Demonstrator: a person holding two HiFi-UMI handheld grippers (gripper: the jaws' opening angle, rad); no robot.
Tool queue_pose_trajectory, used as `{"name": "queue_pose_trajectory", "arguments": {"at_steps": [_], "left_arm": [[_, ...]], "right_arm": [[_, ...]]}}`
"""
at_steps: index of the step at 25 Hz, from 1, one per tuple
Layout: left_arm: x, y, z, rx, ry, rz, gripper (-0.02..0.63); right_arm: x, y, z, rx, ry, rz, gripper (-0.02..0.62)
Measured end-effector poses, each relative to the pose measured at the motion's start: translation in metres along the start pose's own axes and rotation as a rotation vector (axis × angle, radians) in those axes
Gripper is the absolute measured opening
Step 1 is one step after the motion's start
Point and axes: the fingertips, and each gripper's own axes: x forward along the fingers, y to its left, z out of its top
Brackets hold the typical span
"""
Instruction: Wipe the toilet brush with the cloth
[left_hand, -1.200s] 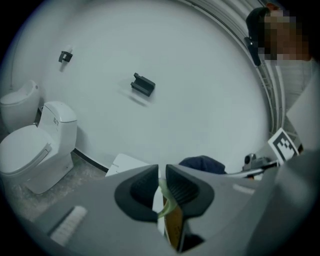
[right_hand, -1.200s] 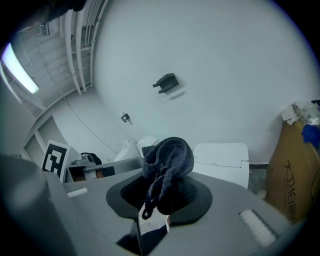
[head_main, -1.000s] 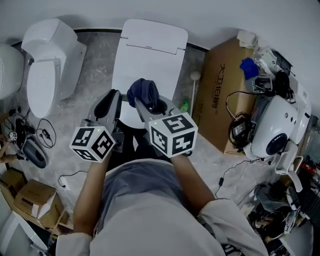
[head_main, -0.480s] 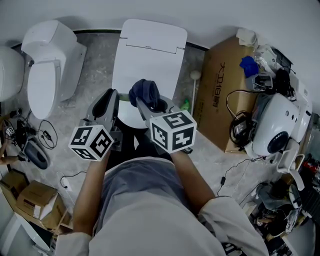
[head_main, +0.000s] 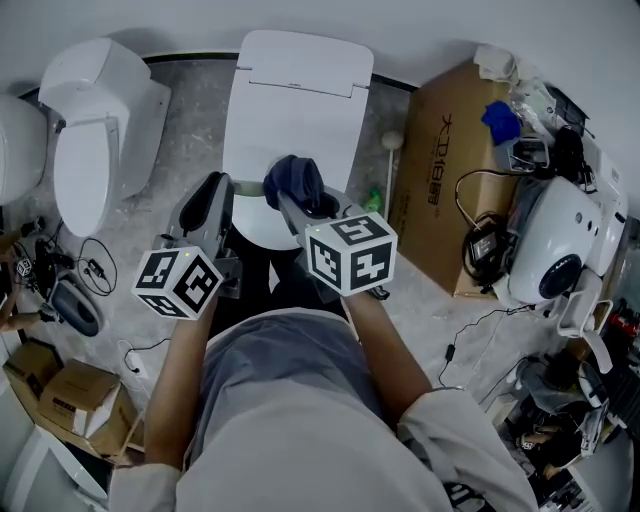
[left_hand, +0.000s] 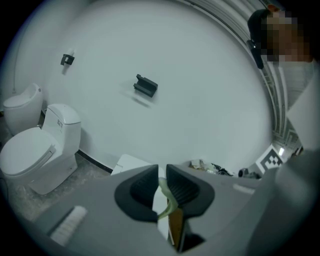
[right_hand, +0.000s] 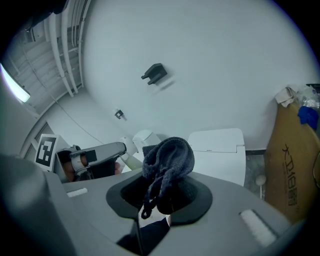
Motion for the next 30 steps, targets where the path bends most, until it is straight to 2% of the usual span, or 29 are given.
{"name": "queue_pose_trajectory", "arguments": {"at_steps": [16,30], "left_arm": [[-0.004,0.002,-0.005,0.000,0.010,0.000,0.000],[-0.008,0.001,-0.007,-0.003,0.001,0.004,0.000]], "right_arm": [[0.008,-0.023,-0.034,0.070,0.043,-0.028,0.097],[0.023,-0.040,-0.075,0.120,0.126,-0.049,0.097]]}}
